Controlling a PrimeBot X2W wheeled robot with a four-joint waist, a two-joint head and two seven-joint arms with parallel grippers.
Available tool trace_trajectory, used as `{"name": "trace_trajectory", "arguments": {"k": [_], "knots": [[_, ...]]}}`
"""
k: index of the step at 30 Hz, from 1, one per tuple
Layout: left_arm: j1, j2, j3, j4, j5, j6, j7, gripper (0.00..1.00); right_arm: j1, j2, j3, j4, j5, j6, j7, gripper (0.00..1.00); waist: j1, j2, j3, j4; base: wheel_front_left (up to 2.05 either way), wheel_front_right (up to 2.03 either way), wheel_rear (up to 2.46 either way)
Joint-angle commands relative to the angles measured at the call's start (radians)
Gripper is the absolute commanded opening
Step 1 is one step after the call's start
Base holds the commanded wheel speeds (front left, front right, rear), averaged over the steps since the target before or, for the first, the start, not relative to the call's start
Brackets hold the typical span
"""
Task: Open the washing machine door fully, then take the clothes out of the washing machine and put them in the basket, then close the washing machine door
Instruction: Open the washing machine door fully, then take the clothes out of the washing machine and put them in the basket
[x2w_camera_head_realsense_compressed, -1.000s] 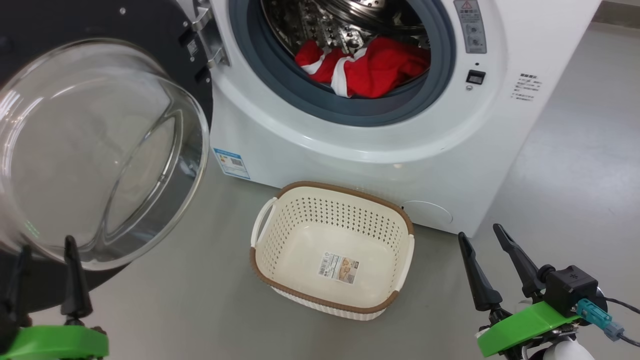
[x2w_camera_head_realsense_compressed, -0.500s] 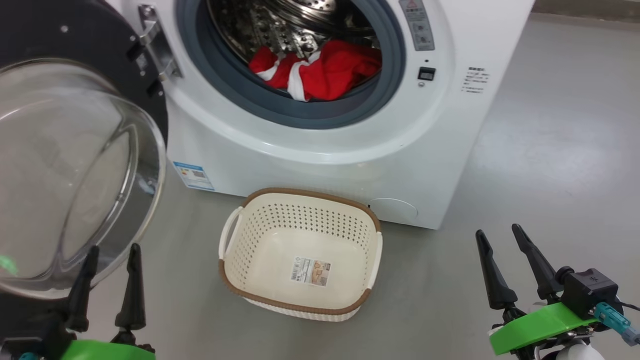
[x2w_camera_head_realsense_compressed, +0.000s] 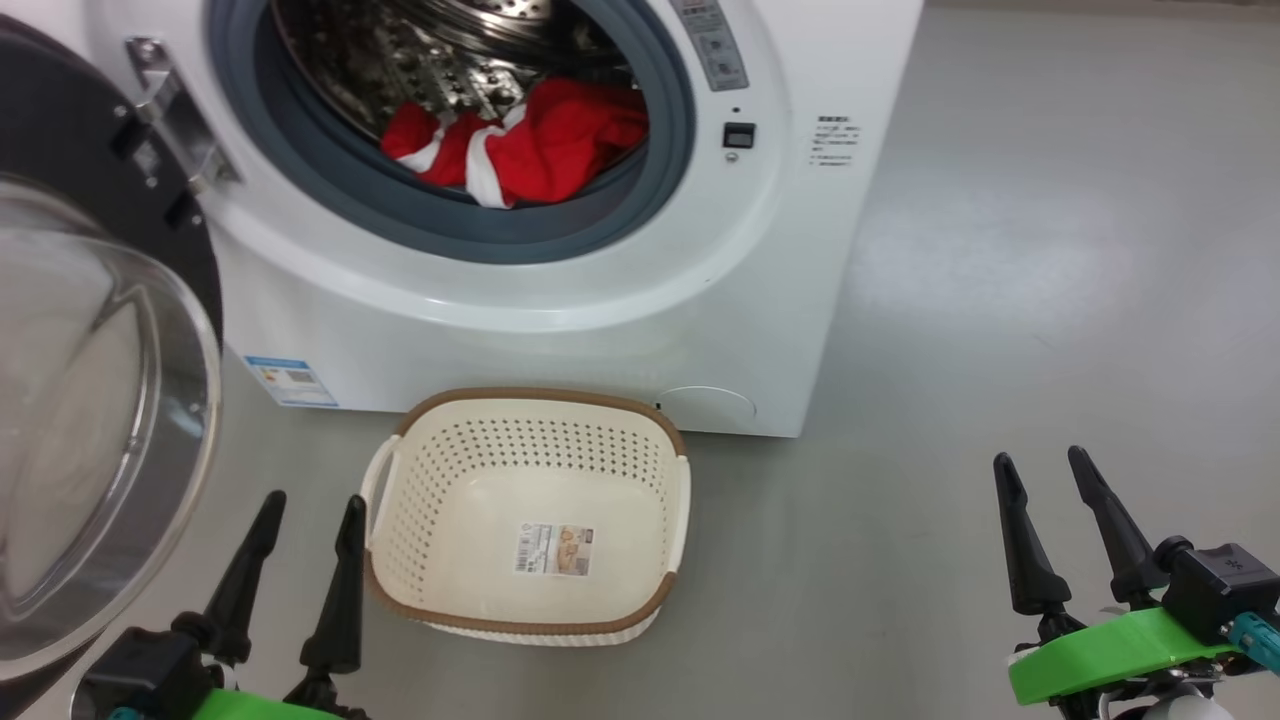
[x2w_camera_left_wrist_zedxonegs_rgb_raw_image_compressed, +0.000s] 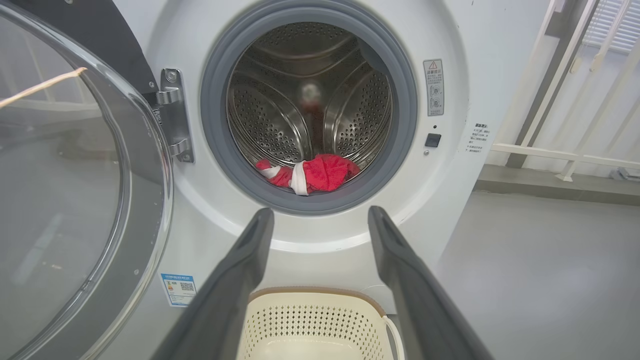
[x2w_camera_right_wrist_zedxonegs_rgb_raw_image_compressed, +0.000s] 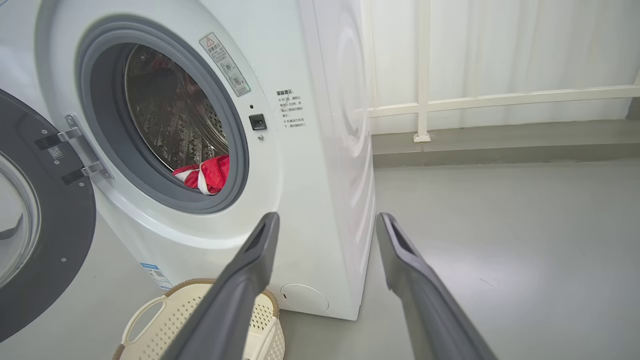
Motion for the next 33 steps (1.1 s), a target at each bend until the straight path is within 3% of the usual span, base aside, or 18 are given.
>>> {"name": "trace_trajectory", "arguments": {"k": [1,15,33], "knots": [[0.000,0.027,0.028,-0.032,-0.012,-0.005,-0.005,1.00,0.001,-0.007,0.016,-0.027,-0.015,0.007,-0.009,1.00,0.0000,0.0000,0.002,-0.034,0.00,0.00,0.00],[0.012,0.032,-0.016,-0.048,-0.035,-0.005,-0.005,1.00,0.014,-0.001,-0.023,-0.045,-0.009,0.007,-0.009,1.00,0.0000,0.0000,0.015,-0.132,0.00,0.00,0.00],[0.008,0.047,-0.030,-0.041,-0.063,-0.005,-0.005,1.00,0.024,0.006,-0.030,-0.047,-0.009,0.007,-0.009,1.00,0.0000,0.0000,-0.001,-0.153,0.00,0.00,0.00]]}}
